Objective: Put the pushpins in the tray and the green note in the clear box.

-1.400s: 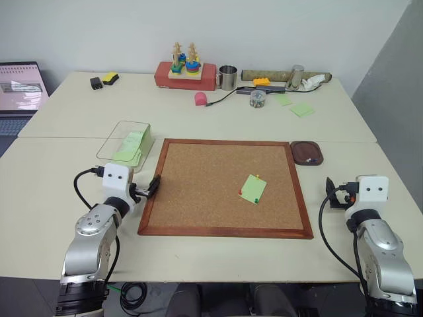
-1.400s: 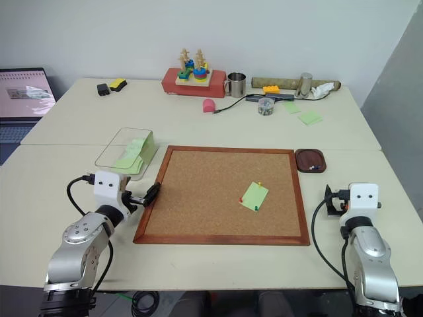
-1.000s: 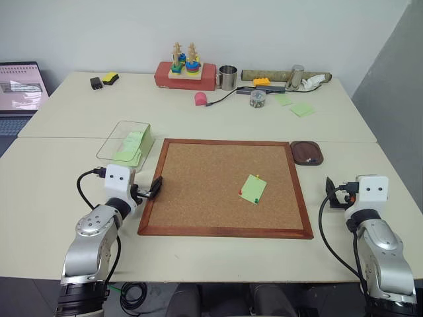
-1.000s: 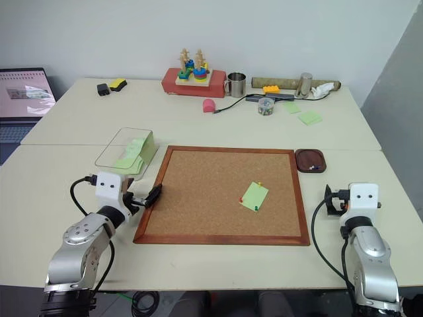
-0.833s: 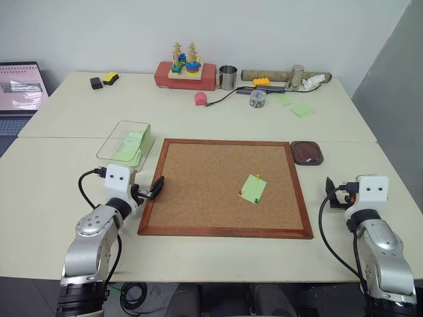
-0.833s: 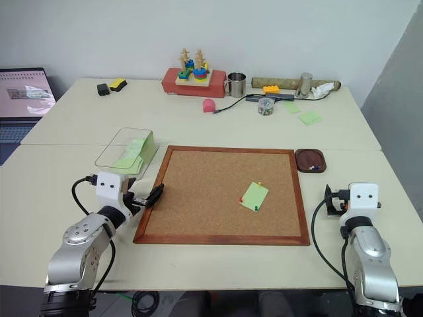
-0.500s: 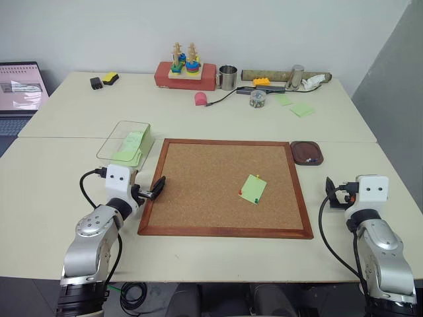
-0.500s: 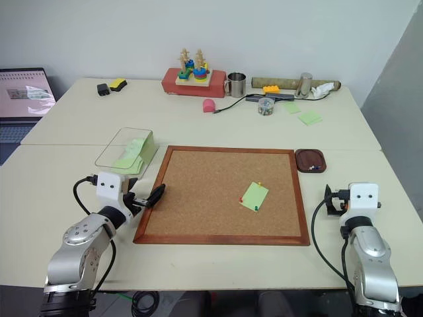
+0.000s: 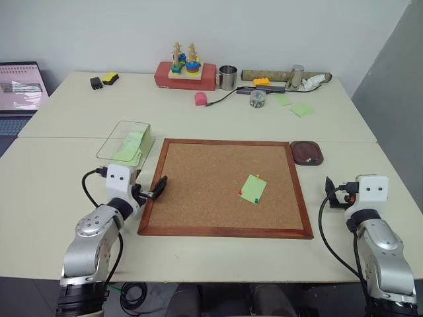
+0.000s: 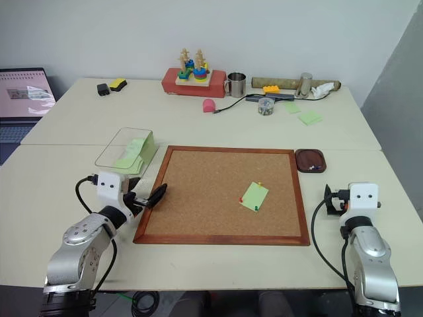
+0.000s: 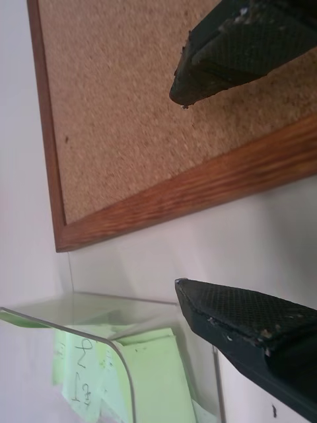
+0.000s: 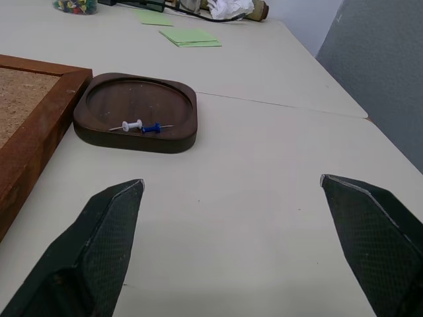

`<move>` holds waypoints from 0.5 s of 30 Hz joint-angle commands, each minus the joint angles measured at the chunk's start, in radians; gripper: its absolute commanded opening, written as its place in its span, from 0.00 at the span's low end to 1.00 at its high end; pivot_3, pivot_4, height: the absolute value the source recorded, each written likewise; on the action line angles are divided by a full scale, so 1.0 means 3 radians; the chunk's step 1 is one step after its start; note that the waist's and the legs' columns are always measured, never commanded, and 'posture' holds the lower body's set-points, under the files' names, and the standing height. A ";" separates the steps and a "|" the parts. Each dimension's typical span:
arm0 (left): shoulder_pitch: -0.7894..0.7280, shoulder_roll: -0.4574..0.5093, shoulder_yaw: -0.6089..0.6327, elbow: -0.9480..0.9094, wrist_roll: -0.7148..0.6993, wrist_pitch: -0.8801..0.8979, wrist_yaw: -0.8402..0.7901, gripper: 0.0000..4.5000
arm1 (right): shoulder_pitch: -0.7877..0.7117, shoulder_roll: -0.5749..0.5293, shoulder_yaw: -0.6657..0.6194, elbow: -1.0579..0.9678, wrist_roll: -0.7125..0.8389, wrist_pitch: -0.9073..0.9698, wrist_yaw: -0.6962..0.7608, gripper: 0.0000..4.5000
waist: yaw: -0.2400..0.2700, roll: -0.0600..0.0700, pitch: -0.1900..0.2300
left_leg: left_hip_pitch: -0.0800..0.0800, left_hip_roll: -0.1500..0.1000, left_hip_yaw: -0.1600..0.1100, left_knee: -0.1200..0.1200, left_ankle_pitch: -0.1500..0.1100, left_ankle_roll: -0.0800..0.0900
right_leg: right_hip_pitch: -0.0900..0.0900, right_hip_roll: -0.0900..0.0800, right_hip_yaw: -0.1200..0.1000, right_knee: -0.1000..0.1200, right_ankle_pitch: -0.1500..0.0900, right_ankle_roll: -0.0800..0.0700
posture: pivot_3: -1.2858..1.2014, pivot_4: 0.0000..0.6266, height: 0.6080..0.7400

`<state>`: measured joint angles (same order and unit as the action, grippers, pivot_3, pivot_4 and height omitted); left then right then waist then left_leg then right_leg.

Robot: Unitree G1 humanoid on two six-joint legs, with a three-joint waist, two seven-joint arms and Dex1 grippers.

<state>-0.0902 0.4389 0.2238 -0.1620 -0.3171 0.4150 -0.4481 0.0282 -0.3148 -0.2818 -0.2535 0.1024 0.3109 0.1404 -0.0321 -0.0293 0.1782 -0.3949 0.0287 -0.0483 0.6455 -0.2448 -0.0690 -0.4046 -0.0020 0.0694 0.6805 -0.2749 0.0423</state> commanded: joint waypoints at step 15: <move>-0.0222 0.0678 -0.0315 -0.0581 -0.0568 0.0574 -0.1024 0.99 | -0.0312 -0.0811 0.0357 -0.0509 0.1527 0.0680 0.1894 1.00 | -0.0001 0.0002 0.0003 | -0.0002 0.0001 -0.0004 0.0000 0.0000 0.0001 | 0.0000 0.0002 -0.0003 -0.0002 -0.0002 0.0003 | 0.52 0.24 1.00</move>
<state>-0.1470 0.6265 0.1394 -0.2902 -0.4628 0.5710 -0.7316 -0.0593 -0.5304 -0.1712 -0.3645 0.5173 0.4869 0.6601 -0.0324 -0.0288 0.1792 -0.3955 0.0290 -0.0493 0.6455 -0.2448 -0.0688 -0.4046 -0.0015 0.0684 0.6798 -0.2757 0.0435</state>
